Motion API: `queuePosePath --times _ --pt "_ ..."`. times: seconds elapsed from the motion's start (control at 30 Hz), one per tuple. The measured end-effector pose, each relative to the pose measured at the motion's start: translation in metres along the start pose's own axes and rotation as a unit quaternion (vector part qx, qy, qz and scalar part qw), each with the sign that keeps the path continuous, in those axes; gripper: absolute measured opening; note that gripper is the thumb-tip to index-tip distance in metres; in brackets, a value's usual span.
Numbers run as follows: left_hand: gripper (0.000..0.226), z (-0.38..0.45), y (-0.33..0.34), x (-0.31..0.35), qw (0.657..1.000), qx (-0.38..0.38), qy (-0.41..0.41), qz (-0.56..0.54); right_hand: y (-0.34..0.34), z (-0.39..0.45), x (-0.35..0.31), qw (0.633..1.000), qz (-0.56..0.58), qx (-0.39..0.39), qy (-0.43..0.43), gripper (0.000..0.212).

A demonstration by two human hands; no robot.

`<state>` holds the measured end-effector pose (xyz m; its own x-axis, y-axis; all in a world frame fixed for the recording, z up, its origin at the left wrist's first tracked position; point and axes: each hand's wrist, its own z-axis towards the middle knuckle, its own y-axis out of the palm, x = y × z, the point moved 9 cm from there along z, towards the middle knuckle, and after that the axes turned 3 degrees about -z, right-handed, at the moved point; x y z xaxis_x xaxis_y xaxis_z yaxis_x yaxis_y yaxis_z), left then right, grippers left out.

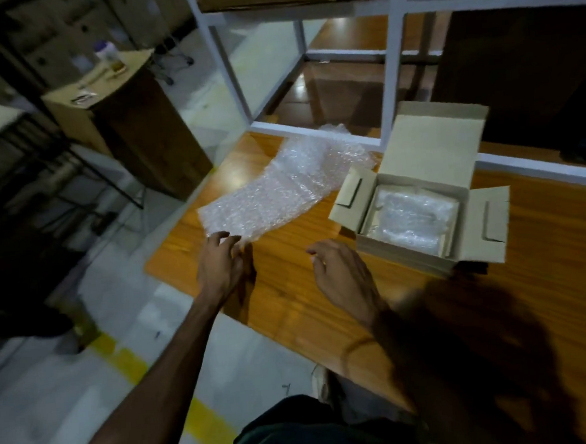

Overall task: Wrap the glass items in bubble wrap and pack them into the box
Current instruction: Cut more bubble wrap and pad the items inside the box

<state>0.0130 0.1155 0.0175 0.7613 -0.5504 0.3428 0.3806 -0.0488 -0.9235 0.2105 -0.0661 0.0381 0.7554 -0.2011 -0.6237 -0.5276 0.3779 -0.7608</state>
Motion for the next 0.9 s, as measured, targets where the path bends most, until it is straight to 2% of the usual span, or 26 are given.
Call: queuePosePath --times 0.13,0.27,0.47,0.6,0.67,0.8,0.9 --pt "0.037 0.014 0.001 -0.013 0.998 -0.049 -0.009 0.041 0.017 0.009 -0.010 0.999 0.025 -0.025 -0.006 0.027" --pt "0.038 0.035 0.004 -0.005 0.995 -0.071 0.032 0.057 0.019 0.006 -0.010 0.999 0.029 -0.010 0.011 0.026" --pt "0.023 0.049 0.010 -0.003 0.993 -0.074 0.090 0.022 0.021 -0.005 -0.014 0.998 0.017 0.020 0.057 0.026" --pt "0.015 0.054 0.001 -0.004 0.992 -0.045 0.117 0.002 0.028 -0.012 -0.025 0.994 0.027 0.049 0.096 0.029" --pt "0.018 0.056 -0.015 0.002 0.989 -0.011 0.141 -0.042 0.033 -0.013 -0.036 0.991 0.036 0.060 0.115 0.037" --pt "0.023 0.061 -0.054 0.013 0.975 0.048 0.173 -0.129 0.039 -0.007 -0.066 0.985 0.089 0.071 0.127 0.065" --pt "0.022 0.057 -0.080 0.025 0.958 0.065 0.211 -0.184 0.050 0.009 -0.087 0.973 0.175 0.044 0.143 0.083"
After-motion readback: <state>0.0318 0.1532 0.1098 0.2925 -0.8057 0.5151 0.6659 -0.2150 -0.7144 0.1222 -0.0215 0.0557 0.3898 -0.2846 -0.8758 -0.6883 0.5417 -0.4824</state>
